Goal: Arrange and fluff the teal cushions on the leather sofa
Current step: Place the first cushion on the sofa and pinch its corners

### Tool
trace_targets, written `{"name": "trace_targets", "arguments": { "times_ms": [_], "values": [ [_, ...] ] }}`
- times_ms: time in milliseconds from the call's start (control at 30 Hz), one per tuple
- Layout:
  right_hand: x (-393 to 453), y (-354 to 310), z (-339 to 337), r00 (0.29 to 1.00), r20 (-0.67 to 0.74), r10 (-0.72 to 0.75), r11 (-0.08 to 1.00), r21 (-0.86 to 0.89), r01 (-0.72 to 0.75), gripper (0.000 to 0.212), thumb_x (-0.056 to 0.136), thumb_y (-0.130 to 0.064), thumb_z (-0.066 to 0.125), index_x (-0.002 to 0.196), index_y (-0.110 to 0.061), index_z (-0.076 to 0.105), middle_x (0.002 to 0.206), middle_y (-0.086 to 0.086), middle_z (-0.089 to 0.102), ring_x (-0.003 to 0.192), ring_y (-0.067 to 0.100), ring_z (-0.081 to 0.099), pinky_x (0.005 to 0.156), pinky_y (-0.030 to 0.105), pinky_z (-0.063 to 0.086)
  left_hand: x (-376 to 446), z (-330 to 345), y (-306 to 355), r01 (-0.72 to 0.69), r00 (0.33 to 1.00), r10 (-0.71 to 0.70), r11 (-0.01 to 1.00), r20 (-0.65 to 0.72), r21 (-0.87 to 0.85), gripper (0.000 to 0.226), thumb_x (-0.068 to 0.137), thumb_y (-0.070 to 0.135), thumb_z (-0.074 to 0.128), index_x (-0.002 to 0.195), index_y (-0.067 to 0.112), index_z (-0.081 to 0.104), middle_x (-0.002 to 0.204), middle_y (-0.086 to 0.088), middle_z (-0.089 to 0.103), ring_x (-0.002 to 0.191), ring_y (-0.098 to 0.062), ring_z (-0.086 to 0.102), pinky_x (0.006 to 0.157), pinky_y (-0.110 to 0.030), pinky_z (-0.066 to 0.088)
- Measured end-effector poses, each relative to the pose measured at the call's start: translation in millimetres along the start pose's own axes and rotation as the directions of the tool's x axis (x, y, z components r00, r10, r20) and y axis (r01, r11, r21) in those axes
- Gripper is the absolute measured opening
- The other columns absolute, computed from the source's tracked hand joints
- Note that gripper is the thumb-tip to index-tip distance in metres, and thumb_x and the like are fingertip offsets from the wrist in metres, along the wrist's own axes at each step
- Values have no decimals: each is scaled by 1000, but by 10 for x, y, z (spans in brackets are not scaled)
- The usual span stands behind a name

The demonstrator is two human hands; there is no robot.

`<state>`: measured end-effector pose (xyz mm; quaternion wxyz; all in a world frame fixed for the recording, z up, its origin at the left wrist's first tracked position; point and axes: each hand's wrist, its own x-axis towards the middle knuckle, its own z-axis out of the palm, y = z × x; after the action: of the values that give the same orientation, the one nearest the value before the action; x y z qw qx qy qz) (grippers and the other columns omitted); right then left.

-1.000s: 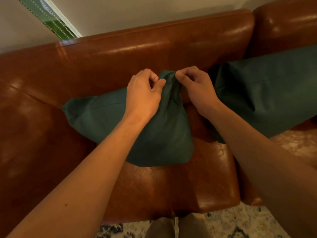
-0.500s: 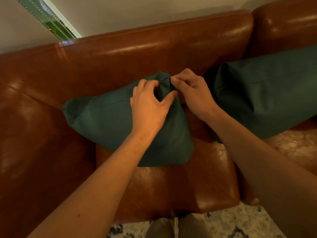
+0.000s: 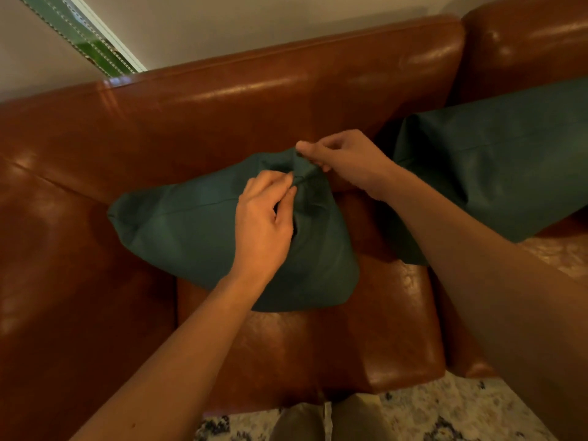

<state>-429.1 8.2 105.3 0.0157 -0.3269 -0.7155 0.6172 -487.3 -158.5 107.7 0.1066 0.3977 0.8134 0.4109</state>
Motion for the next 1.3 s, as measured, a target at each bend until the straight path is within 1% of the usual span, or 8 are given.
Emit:
{"name": "trace_targets", "arguments": {
  "times_ms": [100,300,533,667,900,1033,1200,1300],
  "values": [
    [99,-107,-24,994,105,-29,995,-94,39,39,88,-36,68,65,-4,63,68,6,55,68,12,49,68,24,39,-43,-12,-31,-15,1000,15,1000,-3,-4,17,93,7,56,102,2,70,97,-2,63,92,-19,59,83,-33,48],
    [174,-225,-112,975,198,-106,906,-386,177,33,99,-34,52,73,-14,55,76,7,53,69,13,47,66,29,38,-71,-84,-63,-26,1000,27,996,-11,86,16,94,10,56,101,2,69,88,-4,59,86,-20,54,79,-33,44],
    [218,-388,-214,911,404,80,893,-435,115,32,103,-35,39,86,-14,55,81,0,51,75,11,48,69,27,39,-96,-157,-49,-48,999,43,969,26,244,15,91,21,53,85,10,61,79,1,49,79,-15,45,72,-41,42],
    [234,-301,-120,920,362,151,948,-316,-32,28,102,-38,41,95,-21,62,87,-2,57,79,12,53,71,25,44,7,-167,165,129,991,-133,980,14,154,31,88,48,52,77,19,51,73,6,53,75,-17,51,73,-42,44],
    [181,-311,-148,995,94,42,984,-178,-24,38,102,-42,41,71,-21,47,70,-4,46,63,8,45,60,20,38,48,-75,129,-35,998,48,965,-44,261,18,95,24,54,82,12,60,74,1,56,73,-20,53,67,-39,41],
    [49,-484,-110,975,117,188,889,-443,-118,63,87,-70,44,73,-11,59,71,4,59,66,18,57,66,31,46,71,-14,149,-35,996,58,957,-71,286,15,93,21,55,85,11,62,78,-2,59,76,-20,54,68,-36,40],
    [37,-475,-80,979,79,186,928,-342,-149,29,92,-30,62,74,-8,61,67,3,60,62,13,58,54,20,47,29,34,162,-72,997,68,986,35,149,26,95,30,51,106,12,67,86,3,54,86,-18,53,77,-38,43],
    [16,-424,-169,978,8,210,938,-284,-199,30,91,-34,65,74,-10,60,70,1,58,59,8,54,39,11,38,29,-61,9,-43,998,49,987,-33,152,32,95,30,48,117,14,66,103,-3,59,98,-22,55,85,-45,44]
  ]
}}
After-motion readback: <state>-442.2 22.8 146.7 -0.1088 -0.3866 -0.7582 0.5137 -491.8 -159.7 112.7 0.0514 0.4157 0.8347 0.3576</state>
